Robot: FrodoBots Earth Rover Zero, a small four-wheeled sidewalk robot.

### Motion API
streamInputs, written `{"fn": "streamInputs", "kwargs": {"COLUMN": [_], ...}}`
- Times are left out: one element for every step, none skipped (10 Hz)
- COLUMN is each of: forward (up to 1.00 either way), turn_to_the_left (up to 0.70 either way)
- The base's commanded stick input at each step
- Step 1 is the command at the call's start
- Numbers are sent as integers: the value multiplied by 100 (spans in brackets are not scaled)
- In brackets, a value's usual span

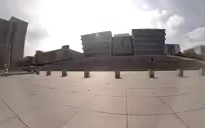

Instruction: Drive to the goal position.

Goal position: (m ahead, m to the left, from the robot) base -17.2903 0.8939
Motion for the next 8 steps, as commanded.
{"fn": "streamInputs", "kwargs": {"forward": [68,70,70,70,70,70,70,70], "turn_to_the_left": [-31,-35,-35,-35,-35,-35,-35,-35]}}
